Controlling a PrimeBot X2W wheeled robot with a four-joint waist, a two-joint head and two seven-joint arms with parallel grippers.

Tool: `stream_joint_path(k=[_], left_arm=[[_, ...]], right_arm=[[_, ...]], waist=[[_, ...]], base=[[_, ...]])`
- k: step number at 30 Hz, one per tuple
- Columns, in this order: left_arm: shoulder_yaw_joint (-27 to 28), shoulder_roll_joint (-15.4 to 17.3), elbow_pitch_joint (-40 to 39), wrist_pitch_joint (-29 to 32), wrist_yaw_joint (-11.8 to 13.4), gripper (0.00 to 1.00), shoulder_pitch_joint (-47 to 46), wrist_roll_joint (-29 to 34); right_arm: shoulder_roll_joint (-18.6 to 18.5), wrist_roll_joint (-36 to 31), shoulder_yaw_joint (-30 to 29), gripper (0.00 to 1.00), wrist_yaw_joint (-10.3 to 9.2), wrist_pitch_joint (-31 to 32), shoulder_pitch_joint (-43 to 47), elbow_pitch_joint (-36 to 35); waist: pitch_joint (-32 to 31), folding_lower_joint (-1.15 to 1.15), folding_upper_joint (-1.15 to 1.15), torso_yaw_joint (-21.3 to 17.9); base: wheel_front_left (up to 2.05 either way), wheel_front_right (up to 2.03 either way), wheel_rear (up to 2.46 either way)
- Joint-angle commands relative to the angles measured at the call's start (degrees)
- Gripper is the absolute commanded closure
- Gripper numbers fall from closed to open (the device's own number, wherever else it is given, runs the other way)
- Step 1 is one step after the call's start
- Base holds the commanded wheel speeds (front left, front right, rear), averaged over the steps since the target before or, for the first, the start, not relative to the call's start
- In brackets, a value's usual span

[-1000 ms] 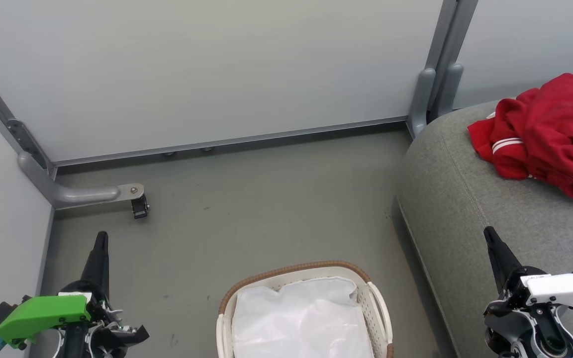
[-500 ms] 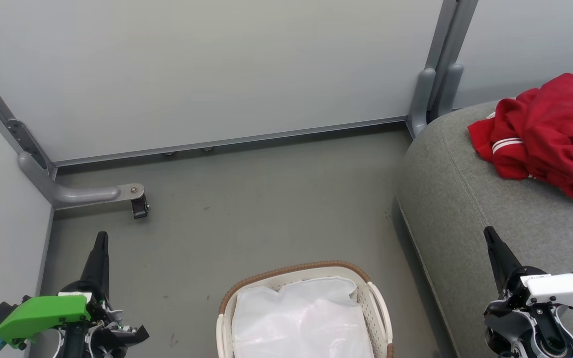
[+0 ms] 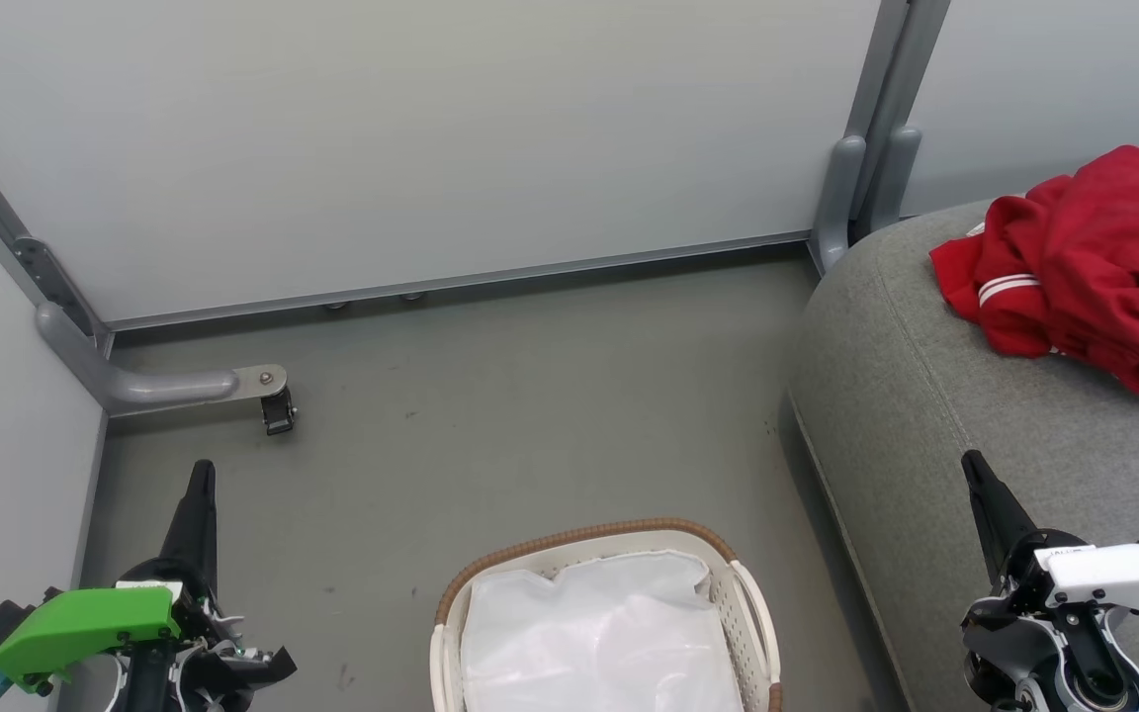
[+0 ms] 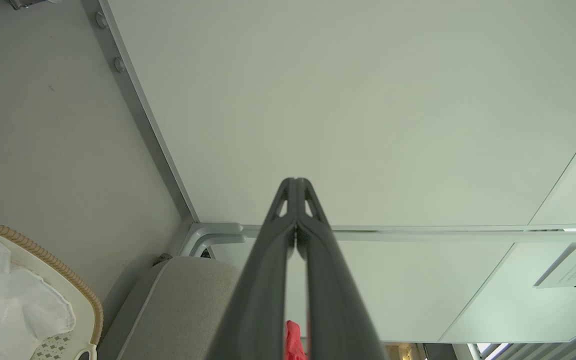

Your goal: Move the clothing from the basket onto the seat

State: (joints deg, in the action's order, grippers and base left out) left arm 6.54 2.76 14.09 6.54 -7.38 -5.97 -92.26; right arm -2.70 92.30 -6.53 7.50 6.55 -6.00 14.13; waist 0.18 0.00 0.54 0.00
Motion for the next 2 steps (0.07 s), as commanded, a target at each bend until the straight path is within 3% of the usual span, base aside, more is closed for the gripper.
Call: stream_joint_path(k=[1, 2], left_arm=[[0.11, 0.21, -0.11, 0.19, -0.24, 1.00, -0.60, -0.29], [0.11, 0.21, -0.11, 0.19, -0.24, 1.00, -0.60, -0.29]], right_arm=[[-0.34, 0.22, -0.11, 1.00, -0.02, 0.16, -0.43, -0.25], [-0.34, 0.22, -0.11, 1.00, -0.02, 0.16, -0.43, -0.25]], waist=[[0.00, 0.00, -0.54, 0.00], [0.00, 0.00, -0.54, 0.00]], base=[[0.00, 0.00, 0.00], [0.00, 0.00, 0.00]])
